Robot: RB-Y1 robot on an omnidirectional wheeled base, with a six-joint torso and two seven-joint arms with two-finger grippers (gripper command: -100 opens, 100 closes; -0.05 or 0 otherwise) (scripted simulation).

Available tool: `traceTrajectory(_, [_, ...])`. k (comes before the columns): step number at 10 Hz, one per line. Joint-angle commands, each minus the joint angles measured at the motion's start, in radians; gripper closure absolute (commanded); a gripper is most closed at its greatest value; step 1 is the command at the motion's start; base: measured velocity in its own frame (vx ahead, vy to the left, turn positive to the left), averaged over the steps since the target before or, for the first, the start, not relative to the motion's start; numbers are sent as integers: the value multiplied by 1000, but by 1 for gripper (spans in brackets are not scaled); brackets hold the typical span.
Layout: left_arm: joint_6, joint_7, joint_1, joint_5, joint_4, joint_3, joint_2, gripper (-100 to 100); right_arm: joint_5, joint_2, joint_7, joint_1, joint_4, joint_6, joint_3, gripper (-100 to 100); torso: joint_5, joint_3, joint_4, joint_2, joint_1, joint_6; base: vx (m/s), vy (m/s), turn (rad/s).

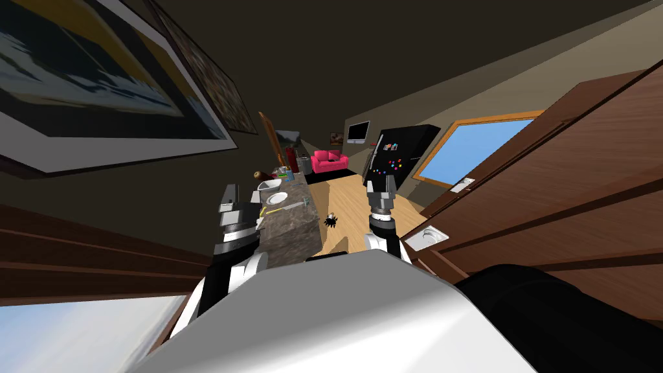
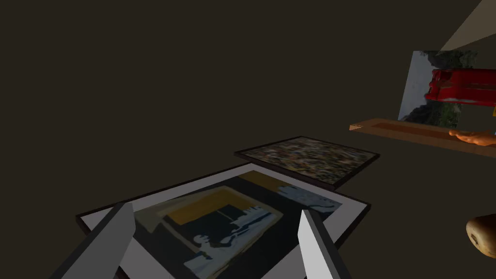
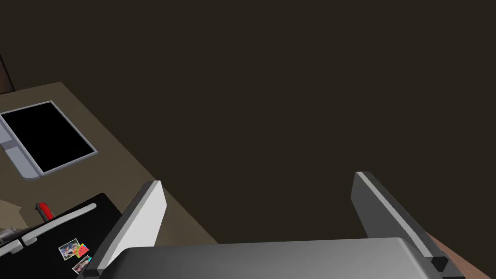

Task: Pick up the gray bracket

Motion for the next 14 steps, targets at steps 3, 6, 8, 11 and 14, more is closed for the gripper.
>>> traceTrajectory(3, [16, 10, 44, 2, 3, 7, 87, -100, 0, 0, 0, 0, 0, 0, 0, 0, -1, 1, 0, 1, -4, 0, -12, -57, -36])
traceTrajectory(6, [37, 21, 93, 4, 2, 14, 156, -100, 0, 0, 0, 0, 0, 0, 0, 0, -1, 0, 0, 1, -6, 0, -6, -91, -47])
traceTrajectory(8, [54, 28, 130, 6, 0, 20, 202, -100, 0, 0, 0, 0, 0, 0, 0, 0, -2, 1, 0, 1, -7, 0, -17, -108, -56])
traceTrajectory(11, [81, 41, 192, 8, -3, 30, 271, -100, 0, 0, 0, 0, 0, 0, 0, 0, -2, 1, 0, 1, -8, 0, -10, -116, -67])
traceTrajectory(14, [109, 59, 265, 9, -3, 42, 351, -100, 0, 0, 0, 0, 0, 0, 0, 0, -2, 0, 0, 0, -8, 0, 13, -120, -78])
